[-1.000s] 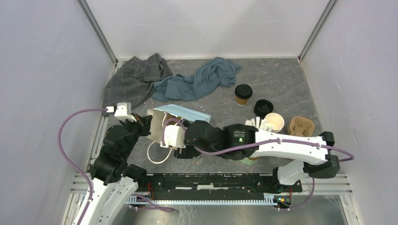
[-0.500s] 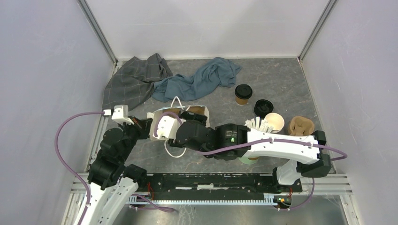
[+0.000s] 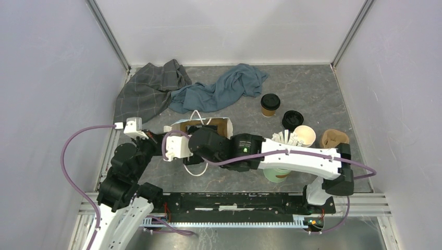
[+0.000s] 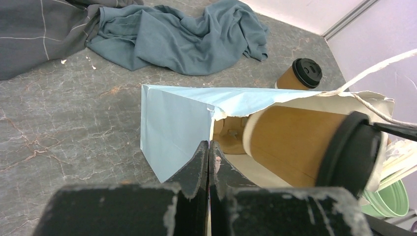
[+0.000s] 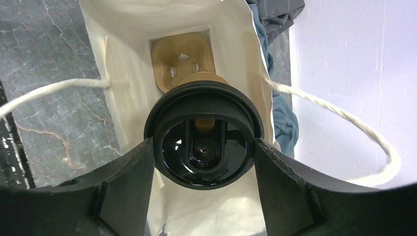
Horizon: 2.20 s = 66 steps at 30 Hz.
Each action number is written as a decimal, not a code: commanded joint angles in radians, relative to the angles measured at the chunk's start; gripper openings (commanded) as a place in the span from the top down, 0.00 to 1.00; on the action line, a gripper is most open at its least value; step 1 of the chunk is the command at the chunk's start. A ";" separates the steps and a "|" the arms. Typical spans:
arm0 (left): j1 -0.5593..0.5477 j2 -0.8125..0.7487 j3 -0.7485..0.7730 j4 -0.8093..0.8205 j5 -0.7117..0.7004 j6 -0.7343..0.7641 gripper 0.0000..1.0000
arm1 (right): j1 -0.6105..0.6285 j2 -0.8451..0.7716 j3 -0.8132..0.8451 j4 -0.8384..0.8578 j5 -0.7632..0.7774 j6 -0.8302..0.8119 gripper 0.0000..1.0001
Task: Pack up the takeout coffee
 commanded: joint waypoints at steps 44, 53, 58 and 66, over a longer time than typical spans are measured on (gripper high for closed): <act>-0.002 0.105 0.082 -0.173 0.011 -0.119 0.98 | -0.228 0.088 -0.020 -0.046 -0.216 -0.309 1.00; -0.002 0.104 0.076 -0.127 0.060 -0.083 0.98 | -0.230 0.040 -0.176 0.102 -0.290 -0.510 1.00; -0.003 0.096 0.104 -0.113 0.035 -0.061 0.98 | -0.242 0.062 -0.152 0.088 -0.397 -0.546 1.00; -0.002 0.068 0.082 -0.103 0.038 -0.058 0.98 | -0.246 0.182 0.031 -0.001 -0.355 -0.512 1.00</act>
